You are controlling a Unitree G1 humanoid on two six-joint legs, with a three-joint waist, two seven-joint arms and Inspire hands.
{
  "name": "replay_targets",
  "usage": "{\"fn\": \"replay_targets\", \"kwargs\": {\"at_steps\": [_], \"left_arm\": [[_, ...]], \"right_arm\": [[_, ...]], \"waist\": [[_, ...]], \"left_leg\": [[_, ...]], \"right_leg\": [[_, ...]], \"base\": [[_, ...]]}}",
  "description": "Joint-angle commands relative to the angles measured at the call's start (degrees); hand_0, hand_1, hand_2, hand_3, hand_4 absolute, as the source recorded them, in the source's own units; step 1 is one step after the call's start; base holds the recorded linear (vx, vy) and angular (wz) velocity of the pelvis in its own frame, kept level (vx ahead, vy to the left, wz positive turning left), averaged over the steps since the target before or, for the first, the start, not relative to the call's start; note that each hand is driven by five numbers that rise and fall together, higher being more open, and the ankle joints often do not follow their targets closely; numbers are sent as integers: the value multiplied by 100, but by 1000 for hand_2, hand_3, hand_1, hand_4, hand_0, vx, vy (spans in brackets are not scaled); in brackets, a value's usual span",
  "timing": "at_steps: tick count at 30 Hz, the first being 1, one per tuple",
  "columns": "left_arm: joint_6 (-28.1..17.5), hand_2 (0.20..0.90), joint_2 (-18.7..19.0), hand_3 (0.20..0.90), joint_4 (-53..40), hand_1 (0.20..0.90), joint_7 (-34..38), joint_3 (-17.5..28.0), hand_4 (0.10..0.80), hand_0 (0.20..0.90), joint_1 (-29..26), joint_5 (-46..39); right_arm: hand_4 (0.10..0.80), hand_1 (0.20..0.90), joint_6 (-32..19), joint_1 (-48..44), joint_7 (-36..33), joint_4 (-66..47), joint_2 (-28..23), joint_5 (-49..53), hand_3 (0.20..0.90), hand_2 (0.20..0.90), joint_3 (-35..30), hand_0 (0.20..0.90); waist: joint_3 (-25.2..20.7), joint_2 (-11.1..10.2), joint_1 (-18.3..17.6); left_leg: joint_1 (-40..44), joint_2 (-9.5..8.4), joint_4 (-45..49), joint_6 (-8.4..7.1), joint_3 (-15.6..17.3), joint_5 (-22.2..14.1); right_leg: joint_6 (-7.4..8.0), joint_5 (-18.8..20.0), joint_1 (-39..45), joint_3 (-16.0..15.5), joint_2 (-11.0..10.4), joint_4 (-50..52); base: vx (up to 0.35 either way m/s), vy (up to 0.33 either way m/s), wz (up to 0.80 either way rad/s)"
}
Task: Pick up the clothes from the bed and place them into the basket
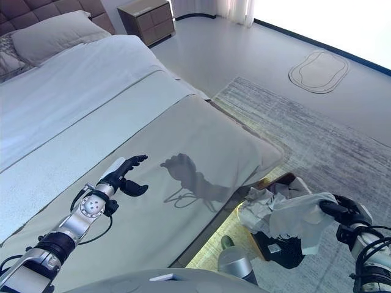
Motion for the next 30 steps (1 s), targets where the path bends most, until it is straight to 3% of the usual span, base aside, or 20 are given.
{"fn": "replay_targets", "kwargs": {"at_steps": [1, 14, 24, 30], "left_arm": [[-242, 900, 138, 900, -322, 900, 185, 64, 800, 900, -632, -95], [-285, 900, -76, 900, -197, 900, 358, 305, 800, 900, -406, -42], [-450, 900, -328, 900, -160, 900, 613, 551, 800, 900, -134, 57], [-450, 900, -658, 900, -137, 900, 828, 606, 800, 900, 38, 174]], "right_arm": [[800, 900, -644, -533, -159, 12, -367, 37, 900, 900, -430, 900], [800, 900, -972, -238, -72, -583, 29, 305, 900, 900, -340, 900], [800, 900, -1484, -57, -372, -1153, 999, 612, 900, 900, 127, 900], [800, 900, -1759, 106, -615, -1941, 1508, -254, 900, 900, 754, 900]], "waist": [[-260, -89, 183], [-258, -145, 234], [-257, -85, 297], [-247, -69, 339]], "left_leg": [[157, 73, 795, 90, -183, -1046], [140, 119, 665, 26, -258, -914], [199, 109, 537, -16, -400, -788], [185, 98, 480, -35, -531, -708]], "right_leg": [[297, 145, -742, -363, -4, 593], [259, 100, -683, -440, 59, 556], [214, 43, -535, -528, 77, 546], [184, -22, -470, -566, 92, 562]], "base": [[0, 0, 0], [-9, 4, 1], [8, 33, 7], [5, 22, 7]]}}
